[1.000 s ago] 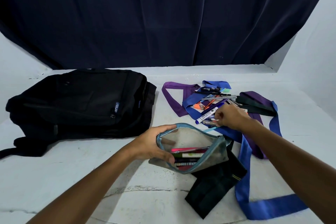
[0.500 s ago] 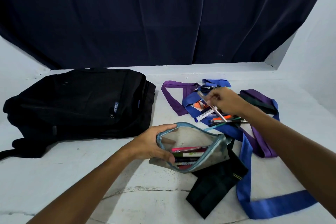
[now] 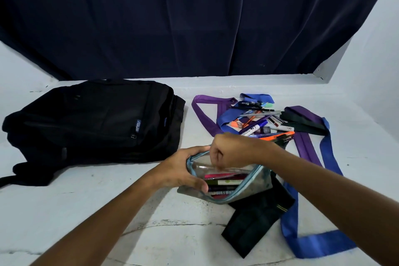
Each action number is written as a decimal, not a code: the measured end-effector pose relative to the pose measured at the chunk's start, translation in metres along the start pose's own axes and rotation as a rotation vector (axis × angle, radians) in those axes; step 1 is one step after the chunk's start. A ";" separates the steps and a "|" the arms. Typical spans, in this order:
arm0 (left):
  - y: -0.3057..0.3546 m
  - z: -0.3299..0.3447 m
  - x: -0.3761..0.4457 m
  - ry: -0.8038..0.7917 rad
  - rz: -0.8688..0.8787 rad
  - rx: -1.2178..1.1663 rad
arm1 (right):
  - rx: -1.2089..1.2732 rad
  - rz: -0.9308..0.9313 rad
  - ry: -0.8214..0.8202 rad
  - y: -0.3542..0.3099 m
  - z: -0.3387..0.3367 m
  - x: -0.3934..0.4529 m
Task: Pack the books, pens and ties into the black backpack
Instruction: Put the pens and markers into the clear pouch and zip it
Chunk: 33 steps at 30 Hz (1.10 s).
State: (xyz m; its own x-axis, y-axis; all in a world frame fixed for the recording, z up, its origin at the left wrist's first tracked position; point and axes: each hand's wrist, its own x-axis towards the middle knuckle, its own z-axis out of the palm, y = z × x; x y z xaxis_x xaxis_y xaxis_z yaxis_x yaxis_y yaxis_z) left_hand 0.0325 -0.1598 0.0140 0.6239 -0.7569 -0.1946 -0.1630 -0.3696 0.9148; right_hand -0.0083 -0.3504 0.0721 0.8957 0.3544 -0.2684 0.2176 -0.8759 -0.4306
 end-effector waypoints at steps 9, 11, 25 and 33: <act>-0.003 -0.001 0.002 0.001 -0.036 -0.002 | 0.260 0.099 0.257 0.056 -0.043 -0.004; -0.003 -0.001 0.002 -0.008 -0.045 0.002 | 0.180 0.180 0.285 0.087 -0.037 -0.003; -0.003 -0.002 0.003 0.000 -0.041 0.038 | -0.282 0.331 0.177 0.151 0.003 -0.012; -0.005 -0.003 0.004 -0.010 -0.054 0.011 | 0.377 0.118 0.601 0.097 -0.036 -0.013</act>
State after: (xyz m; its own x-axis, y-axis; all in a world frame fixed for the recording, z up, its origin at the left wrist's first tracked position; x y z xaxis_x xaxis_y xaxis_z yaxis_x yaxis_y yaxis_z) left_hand 0.0379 -0.1592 0.0098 0.6243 -0.7411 -0.2470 -0.1376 -0.4156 0.8991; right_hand 0.0150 -0.4518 0.0653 0.9871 -0.0717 0.1429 0.0551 -0.6864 -0.7251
